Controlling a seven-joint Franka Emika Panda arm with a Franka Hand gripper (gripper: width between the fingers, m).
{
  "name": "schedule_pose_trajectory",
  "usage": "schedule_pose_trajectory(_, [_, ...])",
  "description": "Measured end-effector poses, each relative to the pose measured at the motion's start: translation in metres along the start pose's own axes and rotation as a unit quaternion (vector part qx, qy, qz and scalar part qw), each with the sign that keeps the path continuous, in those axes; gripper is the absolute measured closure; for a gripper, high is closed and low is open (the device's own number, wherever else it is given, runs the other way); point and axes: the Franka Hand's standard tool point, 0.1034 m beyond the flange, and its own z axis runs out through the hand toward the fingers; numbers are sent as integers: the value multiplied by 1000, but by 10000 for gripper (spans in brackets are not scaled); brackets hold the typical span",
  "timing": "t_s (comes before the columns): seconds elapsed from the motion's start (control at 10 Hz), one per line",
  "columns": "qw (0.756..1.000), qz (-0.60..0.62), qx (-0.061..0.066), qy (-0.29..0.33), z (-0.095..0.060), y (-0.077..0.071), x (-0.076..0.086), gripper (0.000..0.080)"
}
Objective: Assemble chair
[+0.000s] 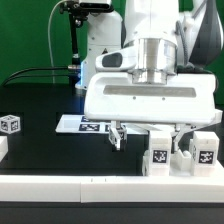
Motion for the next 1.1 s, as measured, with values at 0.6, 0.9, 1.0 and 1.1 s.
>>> schedule_pose_trajectory(0.6, [1000,-2,1,-13,25,-5,-14,151])
schedule_pose_trajectory(0.9, [1000,-2,1,-14,25,-5,-15,407])
schedule_pose_trajectory(1.0, [1000,-2,0,-15,25,-4,-15,608])
schedule_pose_trajectory(1.1, [1000,-1,-2,-15,26,-1,-15,729])
